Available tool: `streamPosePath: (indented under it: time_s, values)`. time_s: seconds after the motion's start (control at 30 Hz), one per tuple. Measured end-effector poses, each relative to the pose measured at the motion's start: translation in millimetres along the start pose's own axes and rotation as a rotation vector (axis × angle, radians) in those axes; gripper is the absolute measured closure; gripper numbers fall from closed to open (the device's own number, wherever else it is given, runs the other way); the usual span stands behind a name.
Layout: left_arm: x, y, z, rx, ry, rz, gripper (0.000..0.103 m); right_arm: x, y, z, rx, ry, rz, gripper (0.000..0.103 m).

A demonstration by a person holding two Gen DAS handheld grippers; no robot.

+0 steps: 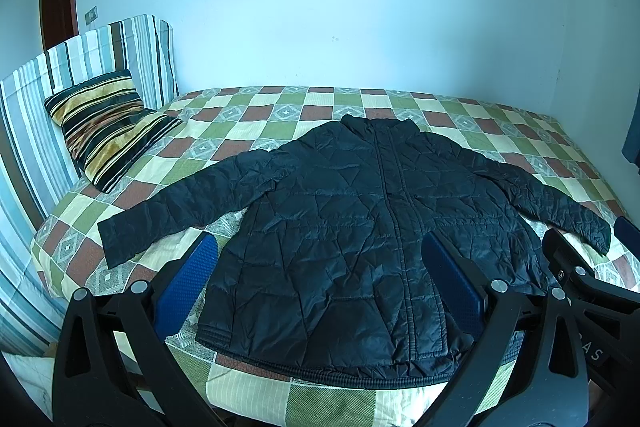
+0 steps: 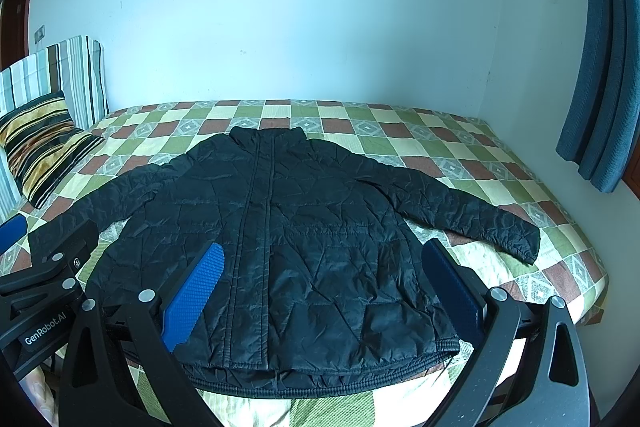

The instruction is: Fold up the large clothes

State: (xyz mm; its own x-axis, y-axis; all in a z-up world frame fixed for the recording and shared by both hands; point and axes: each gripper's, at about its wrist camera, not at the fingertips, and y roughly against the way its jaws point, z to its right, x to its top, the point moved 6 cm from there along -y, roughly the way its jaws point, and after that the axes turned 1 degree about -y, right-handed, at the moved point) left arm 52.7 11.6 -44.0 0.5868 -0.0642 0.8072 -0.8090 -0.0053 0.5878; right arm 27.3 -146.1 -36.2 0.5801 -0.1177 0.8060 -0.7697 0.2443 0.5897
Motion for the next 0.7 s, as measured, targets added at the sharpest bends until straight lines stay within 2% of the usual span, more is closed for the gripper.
streamPosePath:
  time_s: [0.5,0.7]
  values:
    - [-2,-3,-1,-0.002,-0.004,-0.006,0.002,-1,-1,-1,0.0,0.004,-0.005,0.005]
    - [-12,-32,-1,-0.012,-0.006,-0.04,0.002,-3,-25,4,-0.014,0.007,-0.033,0.005]
